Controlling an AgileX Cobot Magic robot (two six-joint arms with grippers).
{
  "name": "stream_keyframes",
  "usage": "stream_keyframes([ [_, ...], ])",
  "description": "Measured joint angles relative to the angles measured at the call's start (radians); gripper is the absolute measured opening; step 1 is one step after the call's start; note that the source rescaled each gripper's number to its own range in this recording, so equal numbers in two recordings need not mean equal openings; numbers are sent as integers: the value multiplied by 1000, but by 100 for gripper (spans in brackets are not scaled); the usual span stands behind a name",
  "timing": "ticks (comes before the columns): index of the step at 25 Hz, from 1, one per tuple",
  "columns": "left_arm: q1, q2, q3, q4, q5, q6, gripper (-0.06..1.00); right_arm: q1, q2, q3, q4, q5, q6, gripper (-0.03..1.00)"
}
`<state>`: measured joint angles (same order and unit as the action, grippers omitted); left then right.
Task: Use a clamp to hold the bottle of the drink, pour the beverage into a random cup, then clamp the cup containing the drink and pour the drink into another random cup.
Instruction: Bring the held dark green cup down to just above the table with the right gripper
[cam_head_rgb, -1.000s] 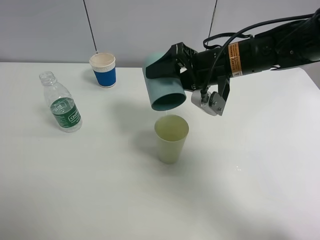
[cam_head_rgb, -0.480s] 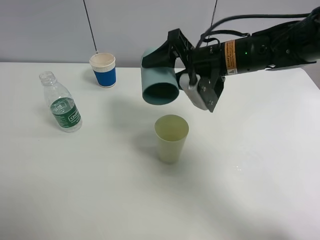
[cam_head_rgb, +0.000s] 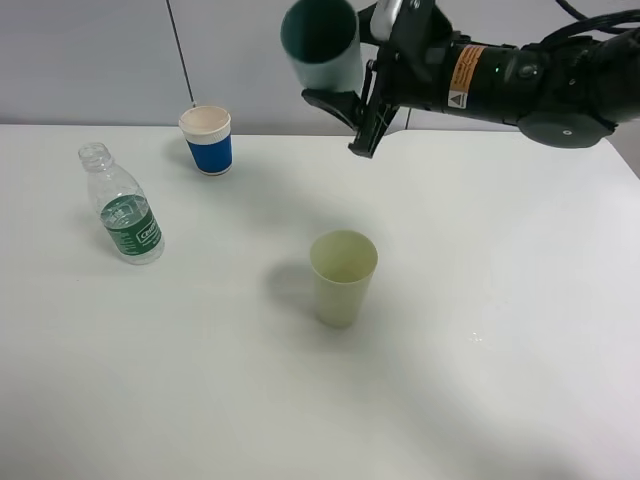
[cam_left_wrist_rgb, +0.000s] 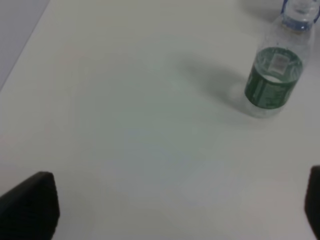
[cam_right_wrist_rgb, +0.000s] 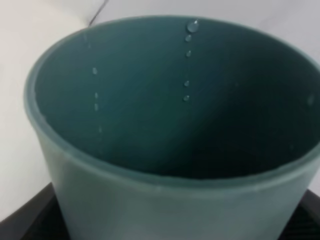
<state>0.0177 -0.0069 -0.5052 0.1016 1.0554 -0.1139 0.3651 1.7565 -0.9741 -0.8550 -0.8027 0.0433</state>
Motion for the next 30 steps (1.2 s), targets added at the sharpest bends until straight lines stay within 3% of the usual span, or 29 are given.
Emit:
stream_keyframes([
  [4, 0, 0, 0, 0, 0, 0, 100, 0, 0, 0, 121, 63, 249, 4],
  [9, 0, 0, 0, 0, 0, 0, 100, 0, 40, 0, 233, 113, 302, 4],
  [16, 0, 0, 0, 0, 0, 0, 100, -26, 201, 0, 238, 85, 271, 4],
  [24, 0, 0, 0, 0, 0, 0, 100, -65, 326, -2, 238, -44, 58, 4],
  [30, 0, 0, 0, 0, 0, 0, 100, -95, 415, -2, 260, -181, 29, 4],
])
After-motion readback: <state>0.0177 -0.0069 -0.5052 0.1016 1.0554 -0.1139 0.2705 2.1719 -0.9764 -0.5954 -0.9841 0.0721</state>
